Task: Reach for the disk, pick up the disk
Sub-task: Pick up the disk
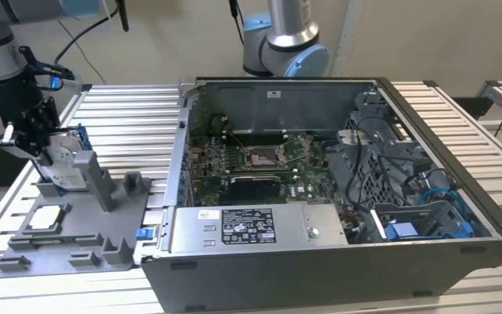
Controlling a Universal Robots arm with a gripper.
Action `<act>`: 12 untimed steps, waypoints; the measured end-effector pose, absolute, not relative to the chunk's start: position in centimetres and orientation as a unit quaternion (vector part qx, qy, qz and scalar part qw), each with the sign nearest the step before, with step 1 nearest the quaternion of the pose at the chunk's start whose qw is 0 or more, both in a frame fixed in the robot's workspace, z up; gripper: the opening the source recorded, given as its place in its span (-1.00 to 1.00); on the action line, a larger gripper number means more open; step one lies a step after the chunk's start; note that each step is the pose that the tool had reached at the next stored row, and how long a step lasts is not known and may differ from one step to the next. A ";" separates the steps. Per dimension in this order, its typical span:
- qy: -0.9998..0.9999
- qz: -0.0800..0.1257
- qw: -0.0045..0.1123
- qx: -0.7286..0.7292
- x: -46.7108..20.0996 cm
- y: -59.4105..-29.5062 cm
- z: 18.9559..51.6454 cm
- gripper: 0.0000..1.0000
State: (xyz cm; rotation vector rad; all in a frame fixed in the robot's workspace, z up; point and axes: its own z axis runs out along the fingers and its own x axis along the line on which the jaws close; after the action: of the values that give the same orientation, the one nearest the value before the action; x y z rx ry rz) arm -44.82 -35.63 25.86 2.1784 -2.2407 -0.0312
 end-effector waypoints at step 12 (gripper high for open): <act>-0.717 -0.010 0.008 0.697 -44.8 -35.6 25.9 -1.00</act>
State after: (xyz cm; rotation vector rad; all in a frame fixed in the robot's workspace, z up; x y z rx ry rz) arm -44.82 -35.63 25.89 2.1785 -2.2403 -0.0320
